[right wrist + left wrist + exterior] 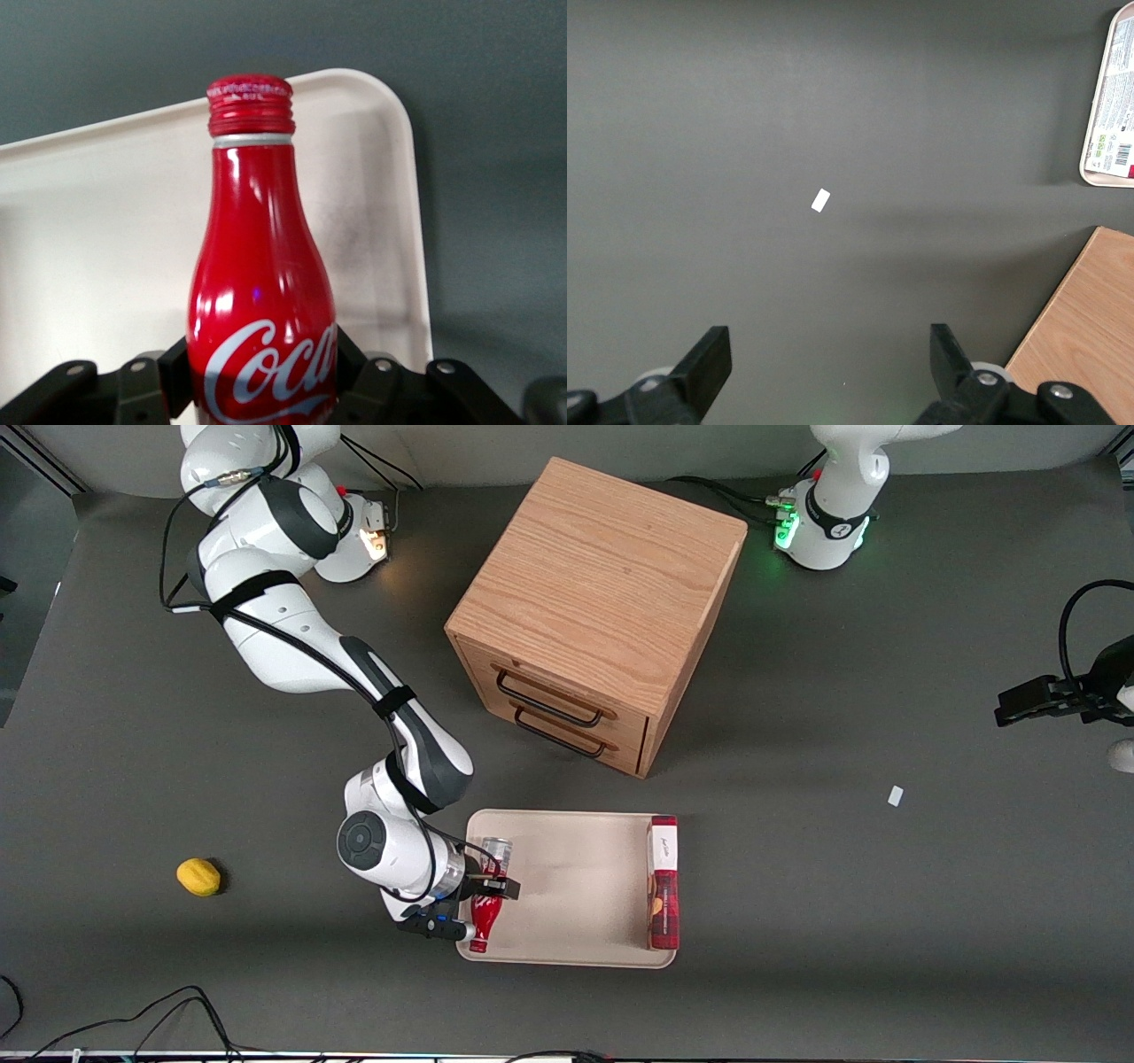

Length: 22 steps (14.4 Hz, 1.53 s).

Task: Place coke bottle on tray
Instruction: 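Lower the bottle onto the tray beside the snack box, then open the right gripper and raise it away from the tray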

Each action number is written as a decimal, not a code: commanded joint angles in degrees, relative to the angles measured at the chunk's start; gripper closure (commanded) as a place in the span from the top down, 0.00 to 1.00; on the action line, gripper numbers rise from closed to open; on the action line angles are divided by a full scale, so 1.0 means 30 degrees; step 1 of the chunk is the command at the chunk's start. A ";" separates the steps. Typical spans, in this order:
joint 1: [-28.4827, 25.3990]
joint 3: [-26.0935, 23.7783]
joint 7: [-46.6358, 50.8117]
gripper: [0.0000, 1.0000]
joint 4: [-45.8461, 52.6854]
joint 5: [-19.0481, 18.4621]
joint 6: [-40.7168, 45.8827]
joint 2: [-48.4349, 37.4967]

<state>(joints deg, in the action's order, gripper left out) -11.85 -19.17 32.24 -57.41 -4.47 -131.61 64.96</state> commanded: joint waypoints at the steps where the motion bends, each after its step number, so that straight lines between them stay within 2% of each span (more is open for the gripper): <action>1: -0.0183 0.0089 0.0182 0.99 0.0767 0.0291 -0.0132 0.0438; 8: -0.0300 0.0265 0.0298 1.00 -0.0404 0.0144 -0.1363 0.0467; 13: -0.0300 0.0354 0.0123 1.00 -0.0229 0.0173 -0.0579 -0.0874; 15: -0.0212 0.0324 0.0035 1.00 -0.0141 0.0144 0.0884 -0.2220; 17: -0.0037 0.0324 0.0035 1.00 -0.0345 -0.0410 0.2464 -0.4239; 19: 0.0080 0.0411 0.0064 1.00 -0.0375 -0.0500 0.5679 -0.6610; 22: 0.1452 0.0441 -0.0024 1.00 -0.0434 -0.0472 1.1593 -1.0215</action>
<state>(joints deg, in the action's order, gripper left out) -10.46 -18.32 32.21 -55.28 -5.25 -105.12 41.97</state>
